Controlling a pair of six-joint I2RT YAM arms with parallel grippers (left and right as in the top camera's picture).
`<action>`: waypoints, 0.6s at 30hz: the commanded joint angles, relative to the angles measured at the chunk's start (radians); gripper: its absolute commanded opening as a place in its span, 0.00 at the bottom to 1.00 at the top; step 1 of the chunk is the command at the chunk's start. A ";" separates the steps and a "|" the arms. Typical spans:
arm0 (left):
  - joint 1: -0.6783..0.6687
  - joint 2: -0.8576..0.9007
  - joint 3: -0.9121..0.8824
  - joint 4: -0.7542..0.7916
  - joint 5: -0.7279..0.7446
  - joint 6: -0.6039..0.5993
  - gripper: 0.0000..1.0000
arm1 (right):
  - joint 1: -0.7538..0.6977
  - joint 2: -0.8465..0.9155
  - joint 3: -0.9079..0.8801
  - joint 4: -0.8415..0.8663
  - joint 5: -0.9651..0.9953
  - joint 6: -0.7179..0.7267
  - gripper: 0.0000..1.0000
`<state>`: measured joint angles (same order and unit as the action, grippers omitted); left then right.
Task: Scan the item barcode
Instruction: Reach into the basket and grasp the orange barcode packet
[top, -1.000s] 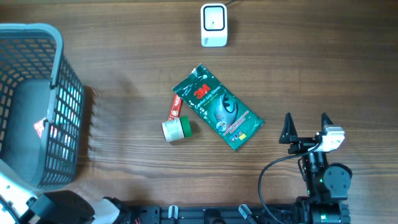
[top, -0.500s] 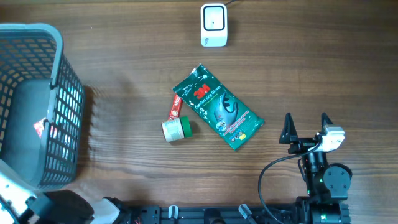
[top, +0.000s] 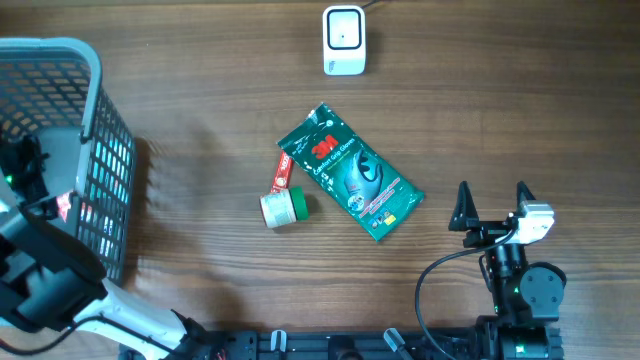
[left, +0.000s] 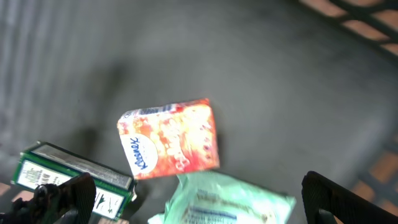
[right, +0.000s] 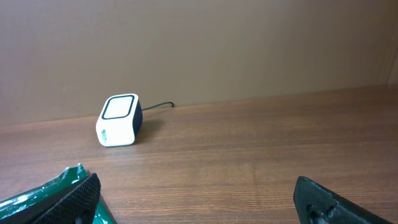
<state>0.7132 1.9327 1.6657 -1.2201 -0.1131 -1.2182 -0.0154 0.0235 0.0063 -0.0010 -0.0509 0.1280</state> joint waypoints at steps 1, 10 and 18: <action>-0.003 0.064 -0.048 0.012 0.000 -0.126 1.00 | 0.005 0.000 -0.001 0.002 0.005 0.005 1.00; -0.008 0.087 -0.279 0.248 0.001 -0.126 1.00 | 0.005 0.000 -0.001 0.002 0.005 0.005 1.00; -0.007 0.043 -0.312 0.310 0.078 0.068 0.48 | 0.005 0.000 -0.001 0.002 0.005 0.005 1.00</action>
<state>0.7124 1.9713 1.3788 -0.9287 -0.1028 -1.2728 -0.0154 0.0235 0.0063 -0.0006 -0.0509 0.1280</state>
